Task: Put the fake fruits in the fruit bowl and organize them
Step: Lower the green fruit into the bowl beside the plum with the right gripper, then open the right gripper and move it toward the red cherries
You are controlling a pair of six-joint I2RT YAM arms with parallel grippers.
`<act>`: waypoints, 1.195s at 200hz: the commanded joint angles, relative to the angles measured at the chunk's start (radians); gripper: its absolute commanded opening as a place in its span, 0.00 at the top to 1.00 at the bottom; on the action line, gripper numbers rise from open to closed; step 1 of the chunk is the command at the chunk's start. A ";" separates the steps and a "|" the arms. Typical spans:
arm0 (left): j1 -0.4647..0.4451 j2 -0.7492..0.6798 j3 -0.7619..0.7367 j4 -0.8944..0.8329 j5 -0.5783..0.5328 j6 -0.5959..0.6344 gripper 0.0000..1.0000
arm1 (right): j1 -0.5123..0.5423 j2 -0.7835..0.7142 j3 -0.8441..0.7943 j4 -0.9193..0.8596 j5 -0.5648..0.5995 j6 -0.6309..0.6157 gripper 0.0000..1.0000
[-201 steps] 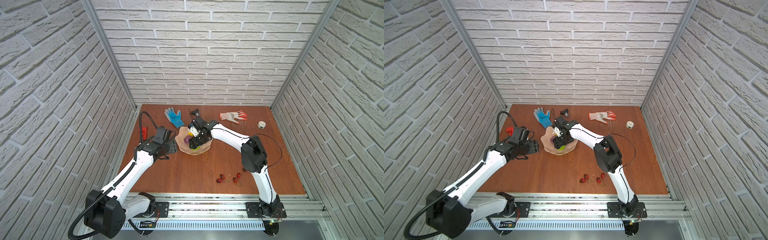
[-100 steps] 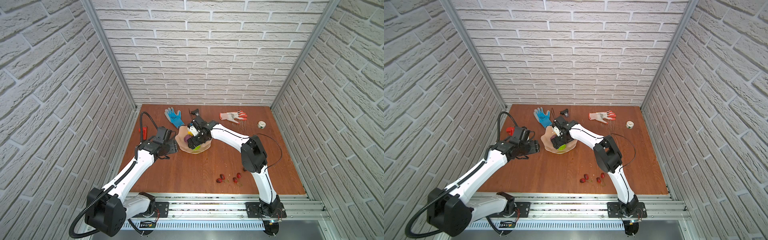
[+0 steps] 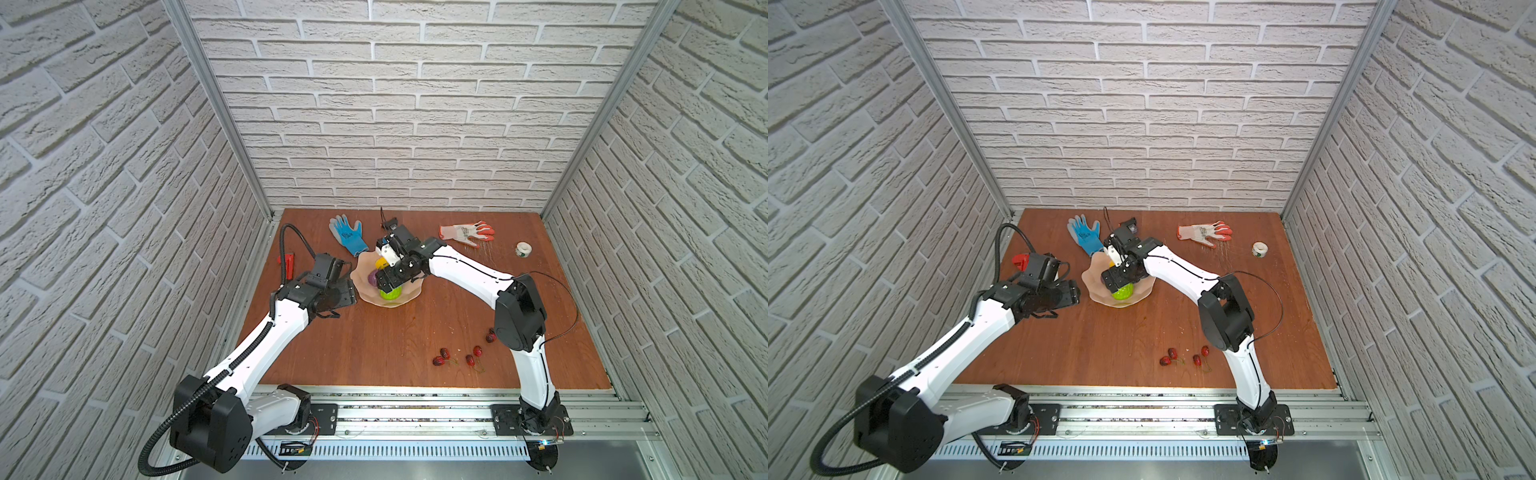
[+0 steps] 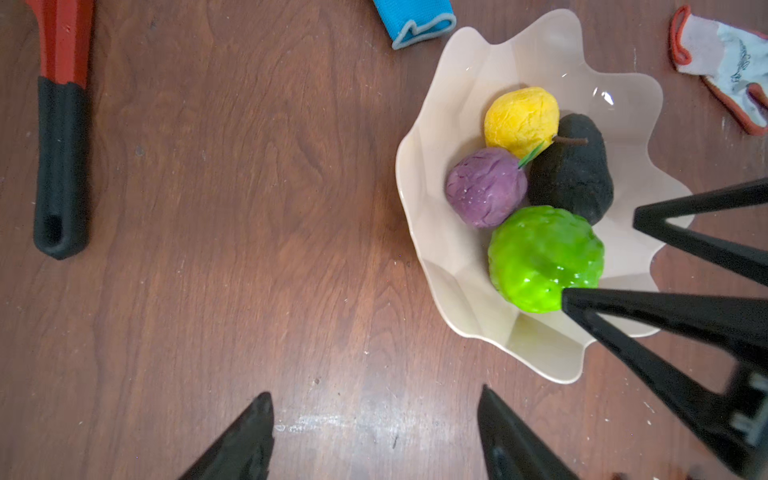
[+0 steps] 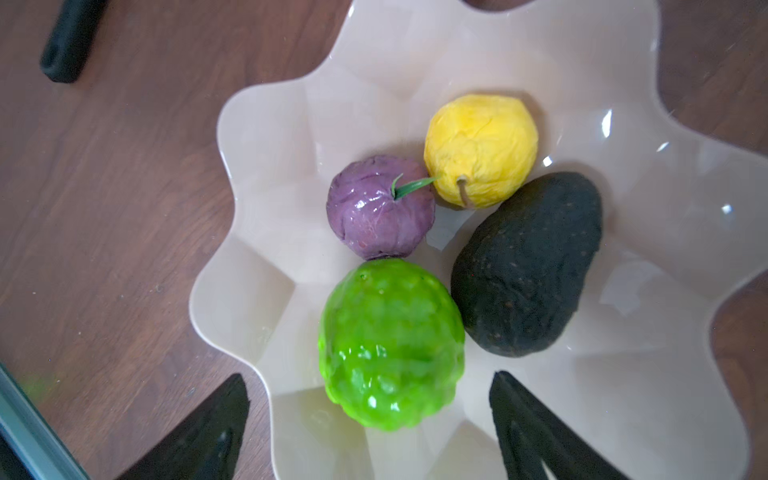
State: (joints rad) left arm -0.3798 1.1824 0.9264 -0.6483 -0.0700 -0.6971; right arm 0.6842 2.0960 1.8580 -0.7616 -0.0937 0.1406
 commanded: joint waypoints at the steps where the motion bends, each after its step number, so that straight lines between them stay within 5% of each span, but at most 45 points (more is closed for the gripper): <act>1: -0.006 0.012 -0.005 0.070 0.027 -0.037 0.24 | 0.006 -0.097 -0.040 0.053 0.029 -0.018 0.10; 78: -0.052 0.151 0.073 0.063 -0.006 -0.029 0.25 | 0.006 -0.412 -0.330 0.143 0.074 -0.030 0.22; 170: -0.058 0.177 0.081 0.075 -0.067 -0.019 0.25 | 0.014 -0.781 -0.805 0.003 -0.008 0.202 0.30; 239: -0.056 0.100 -0.008 0.139 -0.091 -0.075 0.25 | 0.056 -0.891 -1.063 0.022 -0.096 0.370 0.33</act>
State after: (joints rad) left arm -0.4343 1.3190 0.9539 -0.5583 -0.1287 -0.7418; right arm 0.7208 1.2343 0.8581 -0.7639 -0.1452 0.4171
